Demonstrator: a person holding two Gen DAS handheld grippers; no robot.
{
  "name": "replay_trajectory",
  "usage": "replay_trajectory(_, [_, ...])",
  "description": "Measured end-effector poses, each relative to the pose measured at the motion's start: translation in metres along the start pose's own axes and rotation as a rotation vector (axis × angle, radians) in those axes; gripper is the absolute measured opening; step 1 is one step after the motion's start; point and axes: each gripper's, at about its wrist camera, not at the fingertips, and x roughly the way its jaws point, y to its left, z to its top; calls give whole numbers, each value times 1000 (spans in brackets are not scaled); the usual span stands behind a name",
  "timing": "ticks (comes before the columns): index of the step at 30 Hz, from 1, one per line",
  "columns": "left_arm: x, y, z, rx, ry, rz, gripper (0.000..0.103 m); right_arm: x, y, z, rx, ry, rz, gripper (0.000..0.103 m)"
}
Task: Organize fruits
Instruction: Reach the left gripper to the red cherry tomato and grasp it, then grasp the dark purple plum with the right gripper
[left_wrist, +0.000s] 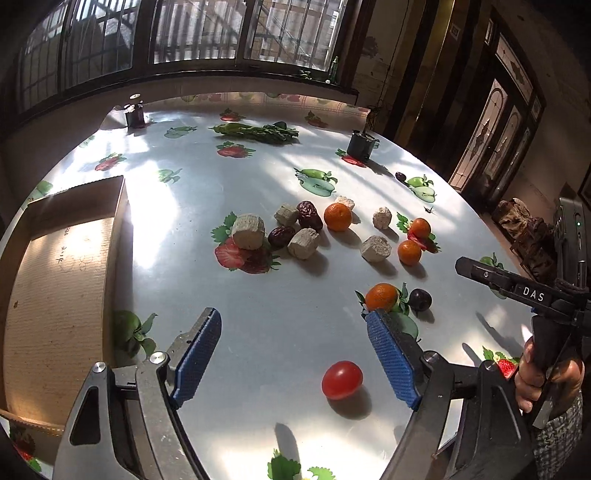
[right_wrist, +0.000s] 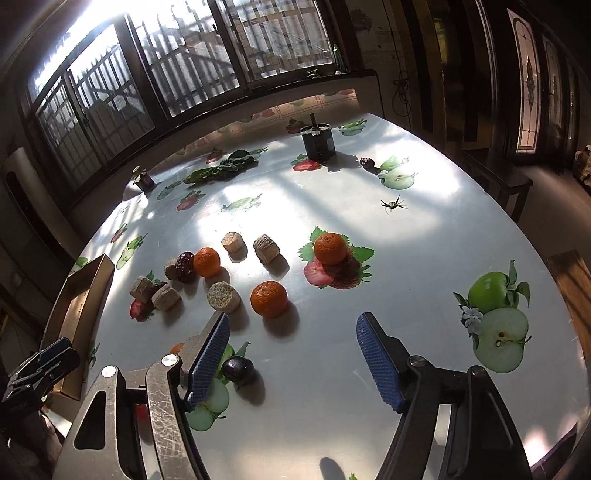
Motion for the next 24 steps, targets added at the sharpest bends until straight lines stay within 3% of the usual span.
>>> replay_trajectory(5, [15, -13, -10, 38, 66, -30, 81, 19, 23, -12, -97, 81, 19, 73])
replay_trajectory(13, [33, -24, -20, 70, 143, -54, 81, 39, 47, -23, -222, 149, -27, 65])
replay_trajectory(15, [38, -26, -23, 73, 158, -54, 71, 42, 50, -24, -235, 161, -41, 65])
replay_trajectory(17, [46, -26, -25, 69, 190, -47, 47, 46, 52, -24, -242, 170, -49, 63])
replay_trajectory(19, [46, -26, -27, 76, 183, -39, 40, 49, 53, -23, -243, 188, -51, 59])
replay_trajectory(20, [46, -27, -27, 78, 190, -41, 32, 51, 54, -23, -245, 197, -54, 55])
replay_trajectory(24, [46, -27, -28, 81, 182, -34, 29, 56, 57, -23, -257, 212, -61, 45])
